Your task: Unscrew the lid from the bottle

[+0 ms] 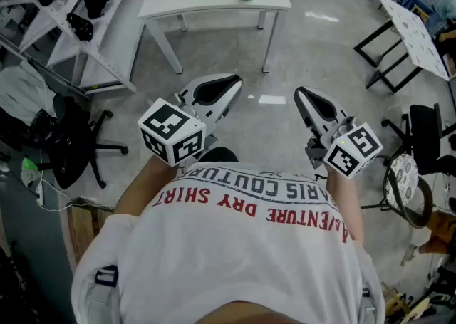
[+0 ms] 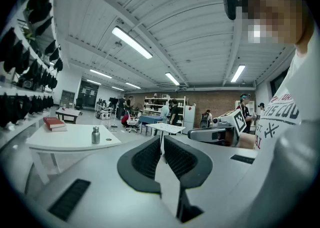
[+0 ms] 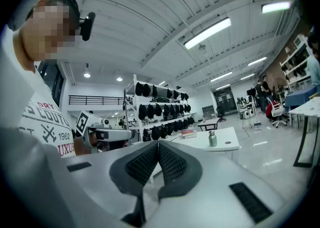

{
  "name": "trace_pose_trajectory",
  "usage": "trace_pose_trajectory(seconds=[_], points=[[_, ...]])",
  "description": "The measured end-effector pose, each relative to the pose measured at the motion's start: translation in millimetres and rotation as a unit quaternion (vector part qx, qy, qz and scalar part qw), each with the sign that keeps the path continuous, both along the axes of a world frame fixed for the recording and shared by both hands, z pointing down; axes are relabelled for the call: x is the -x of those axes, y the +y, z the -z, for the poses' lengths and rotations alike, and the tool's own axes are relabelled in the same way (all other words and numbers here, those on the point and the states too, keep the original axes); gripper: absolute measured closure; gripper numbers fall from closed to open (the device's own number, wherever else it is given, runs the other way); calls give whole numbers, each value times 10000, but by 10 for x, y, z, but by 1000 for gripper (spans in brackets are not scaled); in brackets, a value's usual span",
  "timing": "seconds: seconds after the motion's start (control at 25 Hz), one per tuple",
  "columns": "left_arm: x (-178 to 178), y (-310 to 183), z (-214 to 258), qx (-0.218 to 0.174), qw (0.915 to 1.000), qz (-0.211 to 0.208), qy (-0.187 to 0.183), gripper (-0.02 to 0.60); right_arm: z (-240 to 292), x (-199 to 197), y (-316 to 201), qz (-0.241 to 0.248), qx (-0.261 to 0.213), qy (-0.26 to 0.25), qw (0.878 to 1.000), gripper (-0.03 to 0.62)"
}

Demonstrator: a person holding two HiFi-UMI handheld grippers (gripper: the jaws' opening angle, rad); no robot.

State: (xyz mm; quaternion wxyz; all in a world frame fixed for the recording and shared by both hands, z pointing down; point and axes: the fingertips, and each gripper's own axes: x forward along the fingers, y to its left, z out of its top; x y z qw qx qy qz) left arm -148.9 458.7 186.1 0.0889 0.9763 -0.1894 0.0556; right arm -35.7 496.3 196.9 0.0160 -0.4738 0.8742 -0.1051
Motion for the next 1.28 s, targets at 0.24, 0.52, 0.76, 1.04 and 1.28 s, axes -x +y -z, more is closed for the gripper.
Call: trace_pose_trajectory(seconds=[0.24, 0.52, 0.76, 1.04, 1.28], points=[[-105, -85, 6, -167, 9998, -11, -119, 537, -11, -122, -82, -49, -76, 190, 9998, 569], [-209, -308, -155, -149, 9996, -60, -238, 529, -164, -291, -246, -177, 32, 120, 9998, 564], [-369, -582, -398, -107, 9987, -229, -438, 367, -330, -542, -520, -398, 70, 198, 9990, 454], [-531, -1322, -691, 90, 9980, -178, -604, 299, -497, -807, -1191, -529, 202, 178, 9982, 362], [-789, -2221, -893, 361, 9971, -42, -672, 275, -645, -1158, -2025, -641, 452, 90, 9969, 324]])
